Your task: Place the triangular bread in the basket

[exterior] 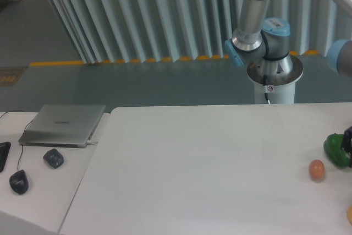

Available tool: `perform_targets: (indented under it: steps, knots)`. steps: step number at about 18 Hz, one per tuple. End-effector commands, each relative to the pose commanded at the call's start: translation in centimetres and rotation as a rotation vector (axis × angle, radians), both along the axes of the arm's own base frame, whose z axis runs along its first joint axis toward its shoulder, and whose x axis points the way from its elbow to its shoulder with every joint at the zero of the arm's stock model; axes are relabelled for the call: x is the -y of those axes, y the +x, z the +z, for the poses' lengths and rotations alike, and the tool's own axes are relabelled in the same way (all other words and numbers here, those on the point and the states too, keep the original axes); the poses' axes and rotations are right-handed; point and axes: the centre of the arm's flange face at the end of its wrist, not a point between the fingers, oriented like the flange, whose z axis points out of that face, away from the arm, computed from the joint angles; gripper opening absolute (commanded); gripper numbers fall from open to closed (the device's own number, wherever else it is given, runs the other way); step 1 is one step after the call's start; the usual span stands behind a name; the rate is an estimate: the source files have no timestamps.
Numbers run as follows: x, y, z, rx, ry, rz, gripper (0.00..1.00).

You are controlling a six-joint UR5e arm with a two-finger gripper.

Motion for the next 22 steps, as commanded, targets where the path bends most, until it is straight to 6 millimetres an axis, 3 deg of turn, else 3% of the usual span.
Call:
perform_targets:
  steps: [2, 7, 18, 20, 22]
  knots:
    - [-0.1, -0.5, -2.4, 0.013, -0.021, 0.003, 1.0]
    - [-0.8, -0.7, -4.8, 0.0, -0.065, 0.002, 1.0]
    - [-1.6, -1.7, -7.5, -0.014, -0.062, -0.003, 0.96]
    - [-1.8, -1.5, -7.5, -0.015, -0.063, -0.007, 0.89]
    - [-1.8, -1.6, -7.6, -0.018, -0.061, -0.007, 0.89]
